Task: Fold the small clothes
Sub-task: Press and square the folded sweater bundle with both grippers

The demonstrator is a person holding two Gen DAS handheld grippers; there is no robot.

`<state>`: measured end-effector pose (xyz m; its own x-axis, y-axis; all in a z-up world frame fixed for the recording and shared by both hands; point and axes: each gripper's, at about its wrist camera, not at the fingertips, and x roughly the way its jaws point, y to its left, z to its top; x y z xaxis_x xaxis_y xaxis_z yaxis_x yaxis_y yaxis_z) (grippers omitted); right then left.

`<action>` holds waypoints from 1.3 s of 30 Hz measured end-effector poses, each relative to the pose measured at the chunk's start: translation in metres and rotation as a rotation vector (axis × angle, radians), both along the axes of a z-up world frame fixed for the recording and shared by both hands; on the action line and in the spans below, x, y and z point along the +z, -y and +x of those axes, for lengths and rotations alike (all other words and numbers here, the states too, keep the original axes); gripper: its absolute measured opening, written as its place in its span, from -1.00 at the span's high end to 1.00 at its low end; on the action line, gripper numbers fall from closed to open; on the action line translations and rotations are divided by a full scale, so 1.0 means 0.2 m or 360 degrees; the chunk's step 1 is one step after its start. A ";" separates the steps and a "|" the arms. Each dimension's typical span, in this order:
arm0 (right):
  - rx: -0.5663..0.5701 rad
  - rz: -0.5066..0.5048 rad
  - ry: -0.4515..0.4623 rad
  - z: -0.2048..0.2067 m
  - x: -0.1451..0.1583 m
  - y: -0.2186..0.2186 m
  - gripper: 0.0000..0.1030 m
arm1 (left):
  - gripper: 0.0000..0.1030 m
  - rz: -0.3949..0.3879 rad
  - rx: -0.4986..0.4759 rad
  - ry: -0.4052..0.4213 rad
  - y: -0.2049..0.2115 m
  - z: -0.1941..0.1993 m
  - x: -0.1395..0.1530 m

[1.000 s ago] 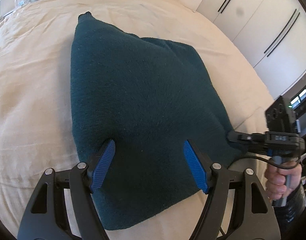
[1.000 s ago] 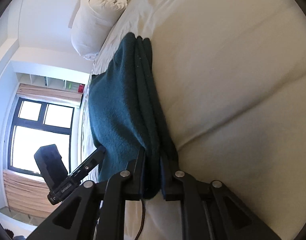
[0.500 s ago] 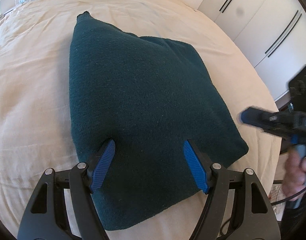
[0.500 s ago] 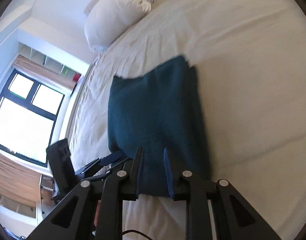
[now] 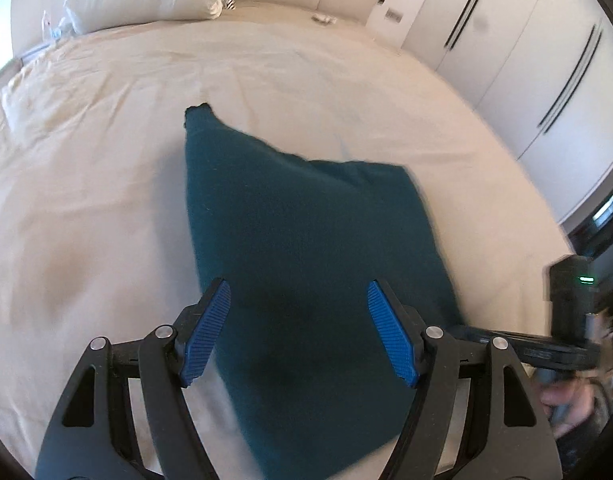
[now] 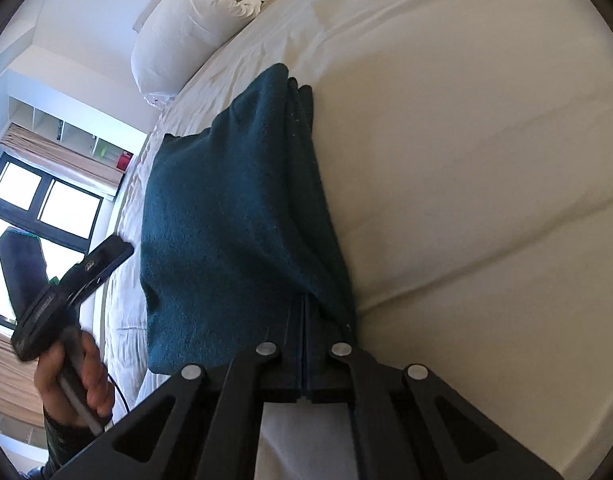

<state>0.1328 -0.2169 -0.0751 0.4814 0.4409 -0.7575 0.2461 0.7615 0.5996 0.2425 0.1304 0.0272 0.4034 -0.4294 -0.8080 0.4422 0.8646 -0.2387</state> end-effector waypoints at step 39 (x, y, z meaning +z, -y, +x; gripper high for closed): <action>-0.0036 -0.0181 0.0180 0.18 0.25 0.09 -0.19 | -0.82 -0.0301 0.0278 -0.0081 -0.35 0.03 -0.15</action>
<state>0.1680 -0.2340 -0.0260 0.5754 0.3435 -0.7422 0.1998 0.8210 0.5349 0.2489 0.1997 -0.0030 0.4457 -0.5023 -0.7410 0.2735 0.8646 -0.4216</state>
